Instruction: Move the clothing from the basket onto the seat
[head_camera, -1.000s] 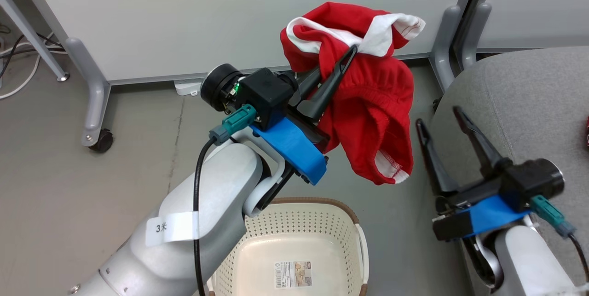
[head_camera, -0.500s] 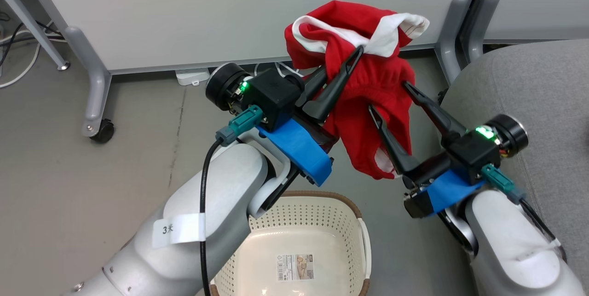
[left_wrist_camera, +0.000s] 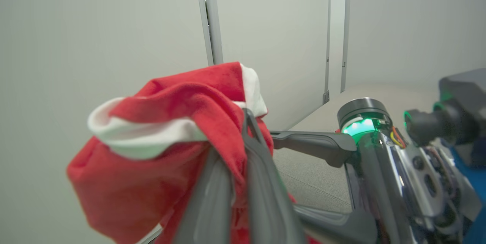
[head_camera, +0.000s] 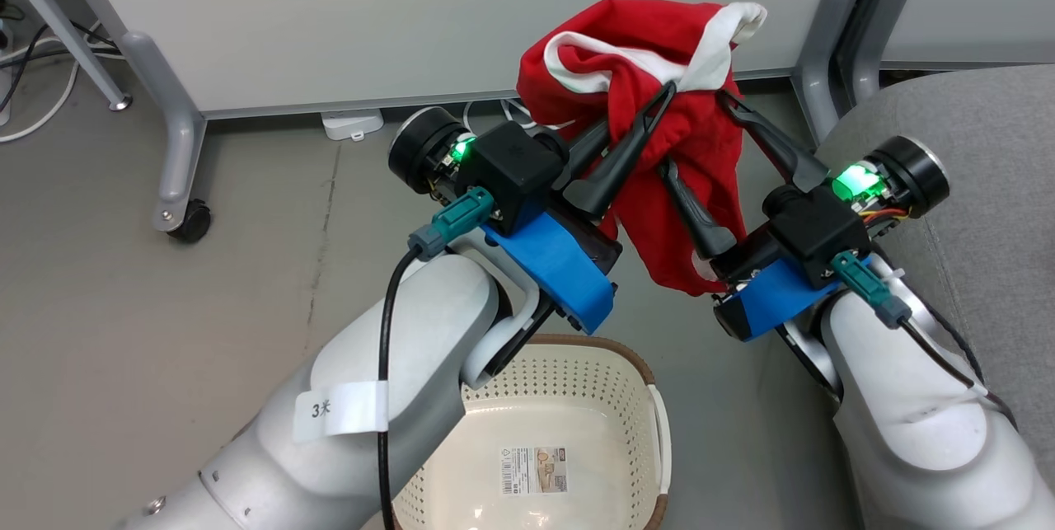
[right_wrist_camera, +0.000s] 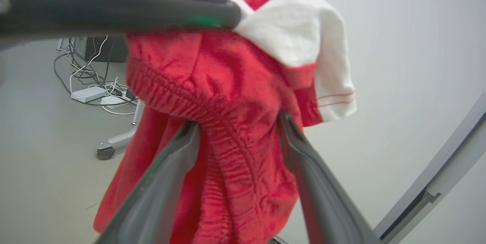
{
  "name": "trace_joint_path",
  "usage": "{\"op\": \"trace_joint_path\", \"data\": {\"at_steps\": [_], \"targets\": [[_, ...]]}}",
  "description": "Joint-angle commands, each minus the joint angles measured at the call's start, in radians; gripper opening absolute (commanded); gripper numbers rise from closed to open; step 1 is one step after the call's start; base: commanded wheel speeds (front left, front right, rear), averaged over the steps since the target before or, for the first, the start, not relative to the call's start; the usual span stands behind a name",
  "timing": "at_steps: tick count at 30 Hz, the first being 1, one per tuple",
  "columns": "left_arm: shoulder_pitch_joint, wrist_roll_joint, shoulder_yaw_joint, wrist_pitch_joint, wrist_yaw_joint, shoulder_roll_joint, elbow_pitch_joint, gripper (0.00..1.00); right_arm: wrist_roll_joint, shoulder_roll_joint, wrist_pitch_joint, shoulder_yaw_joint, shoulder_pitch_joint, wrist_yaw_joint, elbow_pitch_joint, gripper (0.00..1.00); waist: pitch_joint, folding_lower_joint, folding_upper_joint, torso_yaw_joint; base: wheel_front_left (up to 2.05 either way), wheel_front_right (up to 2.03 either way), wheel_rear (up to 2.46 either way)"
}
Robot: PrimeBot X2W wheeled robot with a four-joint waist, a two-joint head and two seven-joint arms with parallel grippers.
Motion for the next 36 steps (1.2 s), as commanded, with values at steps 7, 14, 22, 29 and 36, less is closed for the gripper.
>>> {"op": "trace_joint_path", "data": {"at_steps": [7,14,22,29,36], "targets": [[-0.019,-0.009,-0.01,-0.005,-0.004,-0.005,0.01,0.0,-0.034,0.02,-0.001,-0.041,-0.031,0.0,0.015,1.0,-0.003,0.0,-0.0001,0.002,0.0,0.0,0.0],[-0.025,-0.017,-0.023,0.0,-0.008,-0.01,0.01,0.0,-0.042,0.026,-0.001,-0.039,-0.053,0.0,0.046,1.0,-0.002,0.0,-0.0001,0.007,0.0,0.0,0.0],[-0.025,-0.02,-0.03,0.0,-0.009,-0.009,0.016,0.0,-0.017,0.03,-0.001,-0.029,-0.066,0.0,0.085,0.0,-0.005,0.0,-0.0001,0.011,0.0,0.0,0.0],[-0.023,-0.023,-0.035,-0.004,-0.004,-0.005,0.021,0.0,0.004,0.031,-0.001,-0.027,-0.053,0.0,0.094,0.0,-0.011,0.0,-0.0001,0.008,0.0,0.0,0.0],[-0.026,-0.023,-0.039,-0.006,-0.002,-0.004,0.022,0.0,0.015,0.026,-0.001,-0.032,-0.044,0.0,0.094,0.0,-0.012,0.0,-0.0001,0.006,0.0,0.0,0.0]]}}
